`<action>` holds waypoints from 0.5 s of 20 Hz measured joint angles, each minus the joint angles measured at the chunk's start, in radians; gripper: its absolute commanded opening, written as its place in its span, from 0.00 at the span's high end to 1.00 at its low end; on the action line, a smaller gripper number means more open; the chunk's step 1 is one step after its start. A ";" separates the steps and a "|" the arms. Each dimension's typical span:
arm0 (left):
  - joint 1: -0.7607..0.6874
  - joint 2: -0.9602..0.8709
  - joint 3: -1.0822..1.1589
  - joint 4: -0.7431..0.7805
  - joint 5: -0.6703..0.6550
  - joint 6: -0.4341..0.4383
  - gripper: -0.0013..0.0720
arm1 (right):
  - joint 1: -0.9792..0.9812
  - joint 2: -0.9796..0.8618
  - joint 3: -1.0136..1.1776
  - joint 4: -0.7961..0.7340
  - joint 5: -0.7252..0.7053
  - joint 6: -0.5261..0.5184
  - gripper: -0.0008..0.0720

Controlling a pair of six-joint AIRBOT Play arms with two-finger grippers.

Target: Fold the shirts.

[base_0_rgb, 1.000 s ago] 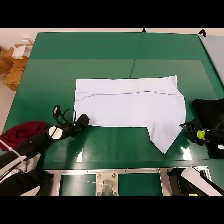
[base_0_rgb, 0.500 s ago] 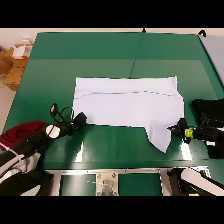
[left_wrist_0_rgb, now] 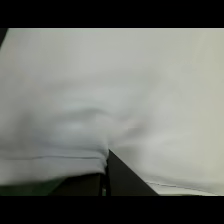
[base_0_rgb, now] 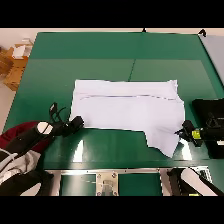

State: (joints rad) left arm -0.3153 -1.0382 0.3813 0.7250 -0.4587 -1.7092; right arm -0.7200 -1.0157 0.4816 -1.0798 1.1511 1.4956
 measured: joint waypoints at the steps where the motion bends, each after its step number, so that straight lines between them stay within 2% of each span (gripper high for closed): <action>1: 0.002 0.000 0.020 0.014 -0.028 0.003 0.95 | 0.000 0.014 0.013 -0.014 0.013 0.017 0.96; 3: 0.004 0.001 0.090 0.064 -0.087 0.002 0.95 | 0.002 0.037 0.061 -0.027 0.045 0.040 0.96; 6: 0.009 -0.005 0.231 0.178 -0.154 -0.046 0.95 | 0.013 0.053 0.165 0.008 0.079 0.058 0.96; 10: 0.054 -0.080 0.440 0.277 -0.230 -0.073 0.95 | 0.087 -0.007 0.332 0.085 0.042 0.066 0.96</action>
State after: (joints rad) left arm -0.2615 -1.1179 0.8211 1.0019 -0.6888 -1.7824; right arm -0.6327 -1.0225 0.8131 -0.9947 1.1931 1.5620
